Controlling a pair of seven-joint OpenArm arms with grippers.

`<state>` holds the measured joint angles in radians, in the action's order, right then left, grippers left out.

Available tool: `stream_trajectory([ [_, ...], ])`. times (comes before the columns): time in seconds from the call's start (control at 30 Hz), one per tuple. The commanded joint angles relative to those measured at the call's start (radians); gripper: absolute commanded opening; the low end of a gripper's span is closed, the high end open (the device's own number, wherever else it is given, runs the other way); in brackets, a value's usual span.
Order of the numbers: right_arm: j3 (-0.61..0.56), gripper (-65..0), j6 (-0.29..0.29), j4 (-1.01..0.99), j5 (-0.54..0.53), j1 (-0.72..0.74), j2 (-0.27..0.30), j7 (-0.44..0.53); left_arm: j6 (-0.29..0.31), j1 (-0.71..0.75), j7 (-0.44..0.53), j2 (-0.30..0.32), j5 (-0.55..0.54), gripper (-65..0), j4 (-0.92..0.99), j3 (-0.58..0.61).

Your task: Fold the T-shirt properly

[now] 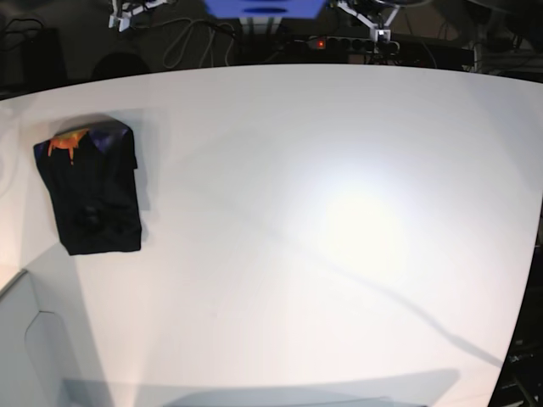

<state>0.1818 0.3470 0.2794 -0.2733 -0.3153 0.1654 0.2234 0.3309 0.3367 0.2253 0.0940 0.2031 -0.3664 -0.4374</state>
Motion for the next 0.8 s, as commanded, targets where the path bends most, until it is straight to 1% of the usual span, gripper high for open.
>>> stream_trajectory([
  [0.0, -0.014, -65.0, -0.019, -0.004, -0.005, -0.005, 0.003, 0.006, -0.017, -0.008, 0.019, -0.003, 0.023, -65.0, 0.011, -0.001],
  [0.03, -0.034, -65.0, -0.029, -0.004, -0.005, 0.008, -0.007, 0.006, -0.045, -0.027, 0.027, -0.003, 0.039, -65.0, 0.03, -0.001],
  [0.13, -0.09, -65.0, -0.033, -0.006, -0.005, 0.04, -0.025, 0.003, -0.08, -0.08, 0.03, -0.004, 0.063, -65.0, 0.088, -0.001],
  [0.27, -0.163, -65.0, -0.035, -0.006, -0.004, 0.075, -0.046, -0.003, -0.085, -0.129, 0.03, -0.006, 0.063, -65.0, 0.131, -0.002],
  [0.37, -0.189, -65.0, -0.036, -0.007, -0.004, 0.098, -0.053, -0.006, -0.085, -0.133, 0.03, -0.021, 0.063, -65.0, 0.128, -0.002],
  [0.43, -0.206, -65.0, -0.044, -0.007, -0.004, 0.11, -0.069, -0.006, -0.085, -0.133, 0.03, -0.023, 0.063, -65.0, 0.128, -0.002],
  [0.47, -0.216, -65.0, -0.064, -0.013, -0.004, 0.115, -0.074, -0.006, -0.085, -0.133, 0.03, -0.024, 0.063, -65.0, 0.126, -0.002],
  [0.6, -0.273, -65.0, -0.234, -0.081, -0.004, 0.153, -0.082, 0.004, -0.085, -0.133, 0.03, -0.023, 0.063, -65.0, 0.126, -0.002],
  [0.67, -0.324, -65.0, -0.297, -0.085, -0.004, 0.16, -0.099, 0.004, -0.085, -0.133, 0.03, -0.02, 0.063, -65.0, 0.125, -0.002],
  [0.7, -0.339, -65.0, -0.311, -0.084, -0.004, 0.161, -0.102, 0.004, -0.085, -0.133, 0.03, -0.018, 0.063, -65.0, 0.125, -0.002],
  [0.77, -0.362, -65.0, -0.314, -0.084, -0.004, 0.161, -0.109, 0.004, -0.085, -0.133, 0.03, -0.017, 0.063, -65.0, 0.123, -0.002],
])
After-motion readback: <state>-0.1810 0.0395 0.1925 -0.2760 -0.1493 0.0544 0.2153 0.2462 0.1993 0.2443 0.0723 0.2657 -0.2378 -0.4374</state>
